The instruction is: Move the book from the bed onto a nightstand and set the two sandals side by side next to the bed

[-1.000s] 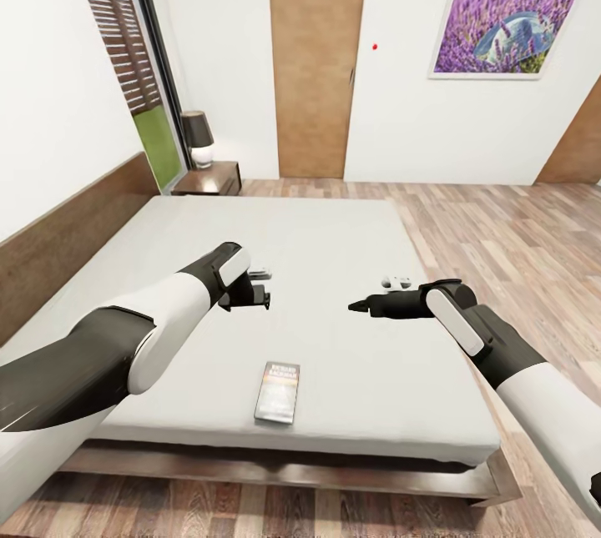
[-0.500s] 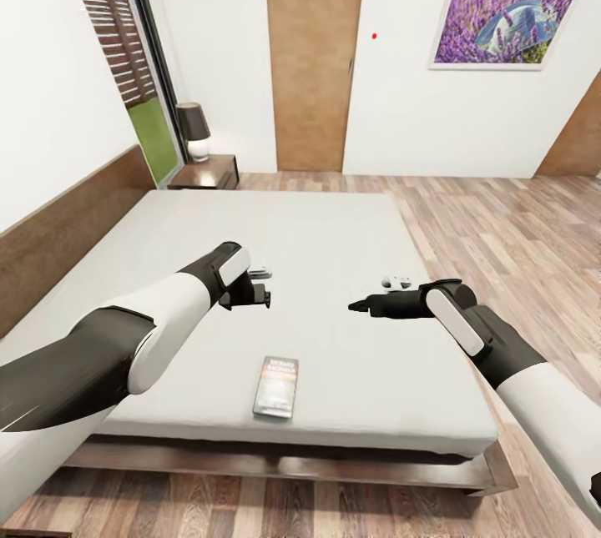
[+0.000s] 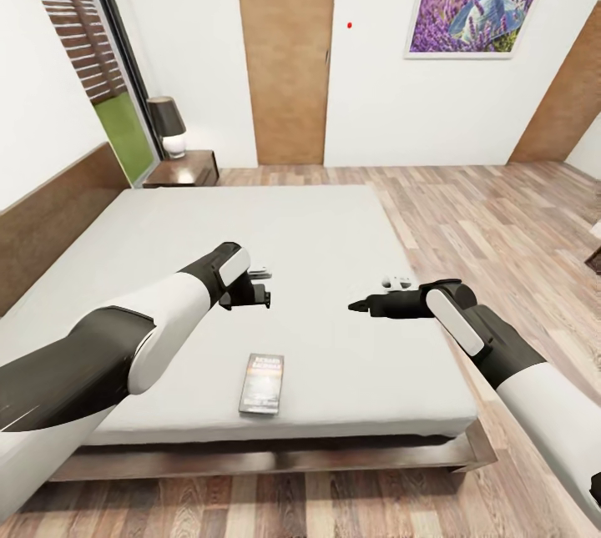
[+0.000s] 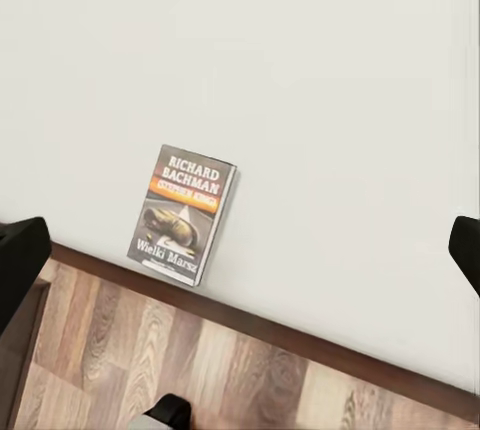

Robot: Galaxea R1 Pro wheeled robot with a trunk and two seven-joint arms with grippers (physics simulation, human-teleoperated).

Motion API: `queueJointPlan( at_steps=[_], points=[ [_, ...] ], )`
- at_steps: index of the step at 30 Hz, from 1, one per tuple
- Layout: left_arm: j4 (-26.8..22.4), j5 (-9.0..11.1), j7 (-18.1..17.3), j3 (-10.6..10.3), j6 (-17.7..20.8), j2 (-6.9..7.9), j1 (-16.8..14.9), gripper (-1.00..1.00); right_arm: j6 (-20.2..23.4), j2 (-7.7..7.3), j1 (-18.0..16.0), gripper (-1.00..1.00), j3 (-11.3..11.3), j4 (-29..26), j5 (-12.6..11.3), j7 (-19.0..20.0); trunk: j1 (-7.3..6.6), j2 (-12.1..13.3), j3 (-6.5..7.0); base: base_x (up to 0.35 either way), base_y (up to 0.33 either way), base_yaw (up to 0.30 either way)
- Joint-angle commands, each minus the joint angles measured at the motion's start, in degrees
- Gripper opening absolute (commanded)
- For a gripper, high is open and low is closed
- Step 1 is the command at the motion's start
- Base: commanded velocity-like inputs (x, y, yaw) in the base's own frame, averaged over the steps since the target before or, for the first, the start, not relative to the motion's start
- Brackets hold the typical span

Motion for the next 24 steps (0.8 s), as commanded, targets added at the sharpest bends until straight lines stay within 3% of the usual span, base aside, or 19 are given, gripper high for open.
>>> queueJointPlan(
  at_steps=[1, 20, 24],
  points=[
    [-0.06, 0.63, 0.40, -0.33, 0.19, 0.00, -0.04, 1.00, 0.11, -0.05, -0.07, 1.00, 0.10, -0.01, 0.57, 0.53, 0.02, -0.10, -0.19, 0.000, 0.000, -0.186],
    [0.22, 0.67, 0.41, -0.33, 0.19, 0.00, -0.01, 1.00, 0.03, -0.05, -0.07, 1.00, 0.01, -0.01, 0.57, 0.57, 0.02, -0.10, -1.75, 0.000, 0.000, -0.182],
    [0.27, 0.67, 0.43, -0.29, 0.19, 0.00, 0.00, 1.00, 0.02, -0.05, -0.07, 1.00, 0.03, -0.01, 0.57, 0.60, 0.90, -1.71, -2.80, 0.000, 0.000, -0.177]
  ],
)
